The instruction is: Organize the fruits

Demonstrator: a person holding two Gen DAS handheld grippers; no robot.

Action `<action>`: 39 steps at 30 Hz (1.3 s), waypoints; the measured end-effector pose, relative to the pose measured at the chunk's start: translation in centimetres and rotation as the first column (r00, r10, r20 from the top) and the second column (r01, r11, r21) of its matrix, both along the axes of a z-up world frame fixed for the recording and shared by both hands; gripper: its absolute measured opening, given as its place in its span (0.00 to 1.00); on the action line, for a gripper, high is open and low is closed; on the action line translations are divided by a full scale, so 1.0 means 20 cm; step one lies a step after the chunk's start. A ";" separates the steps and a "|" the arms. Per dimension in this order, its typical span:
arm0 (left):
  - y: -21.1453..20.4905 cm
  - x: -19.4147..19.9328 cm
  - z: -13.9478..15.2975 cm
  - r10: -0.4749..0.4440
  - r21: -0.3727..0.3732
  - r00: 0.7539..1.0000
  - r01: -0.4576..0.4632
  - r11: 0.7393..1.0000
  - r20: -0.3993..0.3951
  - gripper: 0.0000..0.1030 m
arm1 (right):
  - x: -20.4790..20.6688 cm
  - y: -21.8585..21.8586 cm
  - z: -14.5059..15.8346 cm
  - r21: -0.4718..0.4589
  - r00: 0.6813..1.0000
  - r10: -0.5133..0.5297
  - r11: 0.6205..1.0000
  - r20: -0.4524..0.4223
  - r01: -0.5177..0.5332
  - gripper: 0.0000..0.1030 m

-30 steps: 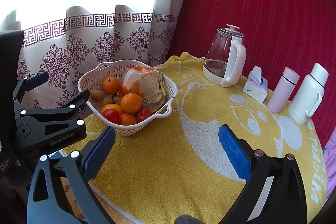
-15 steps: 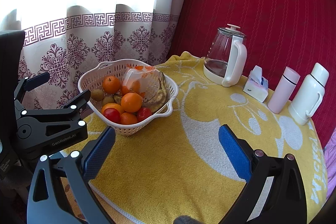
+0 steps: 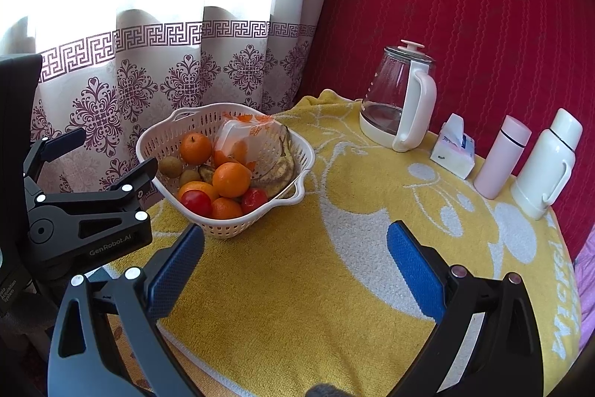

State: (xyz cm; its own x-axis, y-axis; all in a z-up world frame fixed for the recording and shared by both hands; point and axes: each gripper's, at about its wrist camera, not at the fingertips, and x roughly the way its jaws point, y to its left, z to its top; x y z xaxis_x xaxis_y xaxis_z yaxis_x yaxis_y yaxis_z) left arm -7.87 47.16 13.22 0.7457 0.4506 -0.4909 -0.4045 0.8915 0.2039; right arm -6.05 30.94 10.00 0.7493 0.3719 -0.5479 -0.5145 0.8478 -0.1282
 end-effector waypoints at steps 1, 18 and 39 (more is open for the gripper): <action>0.00 0.00 0.00 0.000 -0.001 1.000 0.000 1.000 0.000 0.96 | 0.00 0.00 0.00 0.000 1.000 0.000 1.000 -0.001 0.000 0.95; 0.00 0.00 0.00 -0.001 0.000 1.000 0.001 1.000 -0.006 0.96 | -0.01 0.00 0.01 -0.010 1.000 0.011 1.000 0.022 -0.010 0.95; 0.00 0.01 -0.02 -0.006 0.002 1.000 0.006 1.000 -0.012 0.96 | 0.04 -0.04 0.00 -0.050 0.995 -0.097 0.994 0.025 0.099 0.95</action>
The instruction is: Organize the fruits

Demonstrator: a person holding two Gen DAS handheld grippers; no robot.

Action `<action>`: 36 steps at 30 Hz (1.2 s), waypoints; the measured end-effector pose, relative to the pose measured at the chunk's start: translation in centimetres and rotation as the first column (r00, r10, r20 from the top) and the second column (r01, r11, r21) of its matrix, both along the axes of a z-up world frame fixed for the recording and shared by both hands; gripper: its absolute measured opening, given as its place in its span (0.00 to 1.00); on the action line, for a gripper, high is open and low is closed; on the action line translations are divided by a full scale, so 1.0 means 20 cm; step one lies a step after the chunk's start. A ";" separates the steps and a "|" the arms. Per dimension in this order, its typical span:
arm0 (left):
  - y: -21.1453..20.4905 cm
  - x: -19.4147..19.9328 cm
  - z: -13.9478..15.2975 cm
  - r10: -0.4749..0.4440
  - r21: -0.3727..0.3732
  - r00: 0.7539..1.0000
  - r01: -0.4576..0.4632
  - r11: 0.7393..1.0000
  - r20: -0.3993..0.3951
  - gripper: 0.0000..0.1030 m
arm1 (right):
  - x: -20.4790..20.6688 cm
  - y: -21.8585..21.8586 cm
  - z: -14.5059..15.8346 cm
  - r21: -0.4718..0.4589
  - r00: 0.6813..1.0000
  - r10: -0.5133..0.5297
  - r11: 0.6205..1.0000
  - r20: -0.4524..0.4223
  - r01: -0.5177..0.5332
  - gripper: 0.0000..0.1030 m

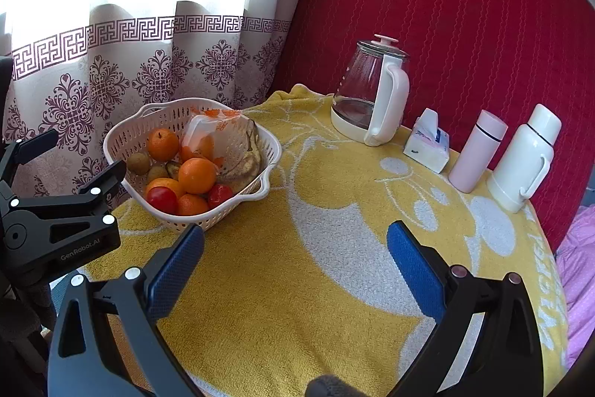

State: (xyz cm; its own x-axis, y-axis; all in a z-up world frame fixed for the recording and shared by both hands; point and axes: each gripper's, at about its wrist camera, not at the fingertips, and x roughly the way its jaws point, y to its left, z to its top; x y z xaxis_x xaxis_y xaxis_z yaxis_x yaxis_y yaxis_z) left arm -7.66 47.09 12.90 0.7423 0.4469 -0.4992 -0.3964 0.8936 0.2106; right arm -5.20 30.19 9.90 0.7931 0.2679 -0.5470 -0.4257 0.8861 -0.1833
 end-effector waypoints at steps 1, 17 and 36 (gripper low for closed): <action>0.00 0.00 0.00 0.000 0.000 1.000 0.000 1.000 0.000 0.96 | 0.00 0.00 0.00 -0.001 1.000 -0.005 1.000 -0.001 0.005 0.95; 0.00 0.00 0.00 -0.002 0.002 1.000 0.002 1.000 0.000 0.96 | 0.03 -0.03 -0.01 0.000 0.999 -0.046 0.999 0.003 0.046 0.95; -0.02 0.00 0.00 -0.004 0.004 1.000 0.004 1.000 0.000 0.96 | 0.02 -0.03 -0.01 -0.003 0.999 -0.040 0.999 0.004 0.040 0.95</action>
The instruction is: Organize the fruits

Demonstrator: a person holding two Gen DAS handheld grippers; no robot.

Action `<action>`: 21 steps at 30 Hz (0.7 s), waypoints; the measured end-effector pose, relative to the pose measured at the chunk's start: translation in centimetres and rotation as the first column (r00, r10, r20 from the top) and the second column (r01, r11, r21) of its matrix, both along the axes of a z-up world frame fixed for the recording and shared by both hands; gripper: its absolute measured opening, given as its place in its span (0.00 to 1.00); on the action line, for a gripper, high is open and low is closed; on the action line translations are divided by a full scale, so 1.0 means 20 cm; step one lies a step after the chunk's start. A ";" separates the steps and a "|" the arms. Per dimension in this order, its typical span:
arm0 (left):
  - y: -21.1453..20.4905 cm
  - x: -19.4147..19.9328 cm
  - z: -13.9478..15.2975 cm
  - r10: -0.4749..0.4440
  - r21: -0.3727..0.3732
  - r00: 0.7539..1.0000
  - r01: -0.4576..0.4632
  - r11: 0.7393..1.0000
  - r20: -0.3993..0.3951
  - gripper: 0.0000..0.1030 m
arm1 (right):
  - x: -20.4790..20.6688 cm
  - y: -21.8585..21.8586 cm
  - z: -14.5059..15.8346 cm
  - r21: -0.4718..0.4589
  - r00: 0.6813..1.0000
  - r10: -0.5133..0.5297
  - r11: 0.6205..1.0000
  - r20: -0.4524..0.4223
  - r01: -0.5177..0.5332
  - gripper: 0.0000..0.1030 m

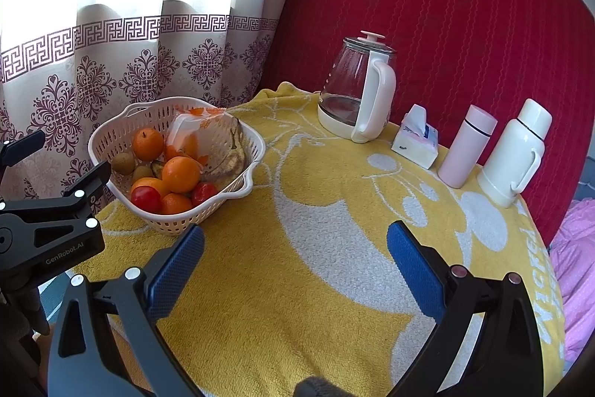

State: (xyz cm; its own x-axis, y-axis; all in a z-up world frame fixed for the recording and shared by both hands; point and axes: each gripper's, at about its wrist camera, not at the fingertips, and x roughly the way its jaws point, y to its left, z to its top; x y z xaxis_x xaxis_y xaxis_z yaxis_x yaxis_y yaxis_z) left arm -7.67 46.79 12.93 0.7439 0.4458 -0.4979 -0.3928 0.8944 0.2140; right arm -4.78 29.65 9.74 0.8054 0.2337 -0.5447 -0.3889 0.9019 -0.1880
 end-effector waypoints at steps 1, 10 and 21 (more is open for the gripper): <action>0.00 0.00 0.00 0.000 0.000 1.000 0.000 1.000 0.000 0.96 | 0.00 0.00 0.00 0.000 1.000 0.001 1.000 0.000 -0.001 0.95; 0.00 0.00 0.00 0.000 0.001 1.000 0.000 1.000 -0.001 0.96 | 0.00 0.01 0.00 0.003 1.000 0.017 1.000 -0.008 -0.016 0.95; 0.00 0.00 0.00 0.001 0.001 1.000 -0.001 1.000 -0.002 0.96 | 0.01 0.00 0.00 0.045 0.998 0.052 0.998 -0.040 -0.050 0.95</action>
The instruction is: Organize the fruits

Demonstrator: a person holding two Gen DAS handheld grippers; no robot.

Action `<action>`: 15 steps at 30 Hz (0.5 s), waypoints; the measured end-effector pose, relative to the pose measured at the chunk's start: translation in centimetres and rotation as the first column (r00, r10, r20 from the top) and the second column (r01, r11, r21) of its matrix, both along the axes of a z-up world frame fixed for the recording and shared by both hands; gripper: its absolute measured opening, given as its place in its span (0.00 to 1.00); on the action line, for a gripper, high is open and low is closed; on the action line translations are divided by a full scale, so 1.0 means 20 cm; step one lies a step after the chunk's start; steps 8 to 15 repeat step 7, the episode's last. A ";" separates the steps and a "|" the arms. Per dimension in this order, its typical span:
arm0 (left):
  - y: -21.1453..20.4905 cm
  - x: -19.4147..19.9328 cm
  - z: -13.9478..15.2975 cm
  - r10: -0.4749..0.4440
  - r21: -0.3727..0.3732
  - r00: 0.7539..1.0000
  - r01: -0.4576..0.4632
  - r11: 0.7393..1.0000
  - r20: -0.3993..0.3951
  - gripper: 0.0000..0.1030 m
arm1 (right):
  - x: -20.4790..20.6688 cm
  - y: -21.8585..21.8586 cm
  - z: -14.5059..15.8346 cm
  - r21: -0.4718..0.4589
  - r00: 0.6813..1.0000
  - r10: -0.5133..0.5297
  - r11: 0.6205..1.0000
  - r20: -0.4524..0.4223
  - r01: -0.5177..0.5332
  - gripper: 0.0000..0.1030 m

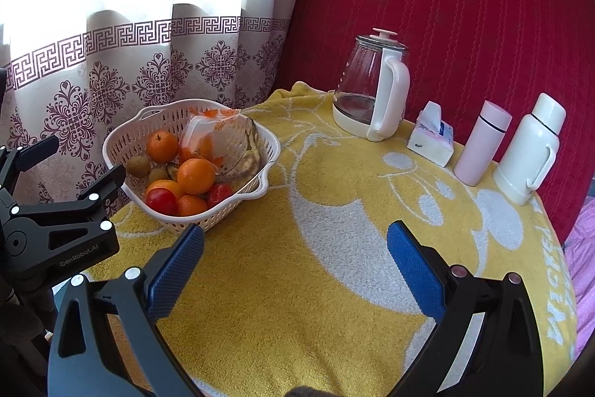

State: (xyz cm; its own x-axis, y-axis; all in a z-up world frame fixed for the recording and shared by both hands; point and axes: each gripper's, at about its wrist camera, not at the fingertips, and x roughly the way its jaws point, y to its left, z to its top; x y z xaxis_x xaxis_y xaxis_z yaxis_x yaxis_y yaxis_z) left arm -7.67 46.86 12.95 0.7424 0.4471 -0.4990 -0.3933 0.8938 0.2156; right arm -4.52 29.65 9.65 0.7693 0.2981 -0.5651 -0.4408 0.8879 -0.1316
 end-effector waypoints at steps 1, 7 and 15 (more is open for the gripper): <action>0.00 0.00 0.00 0.000 0.000 1.000 0.000 1.000 0.000 0.96 | 0.00 -0.01 0.00 0.000 1.000 -0.001 1.000 -0.008 0.001 0.95; -0.05 -0.01 0.02 -0.028 -0.007 1.000 0.028 1.000 0.002 0.96 | 0.01 -0.12 -0.02 -0.036 0.998 -0.057 0.998 -0.009 0.057 0.95; -0.05 -0.01 0.02 -0.028 -0.007 1.000 0.028 1.000 0.002 0.96 | 0.01 -0.12 -0.02 -0.036 0.998 -0.057 0.998 -0.009 0.057 0.95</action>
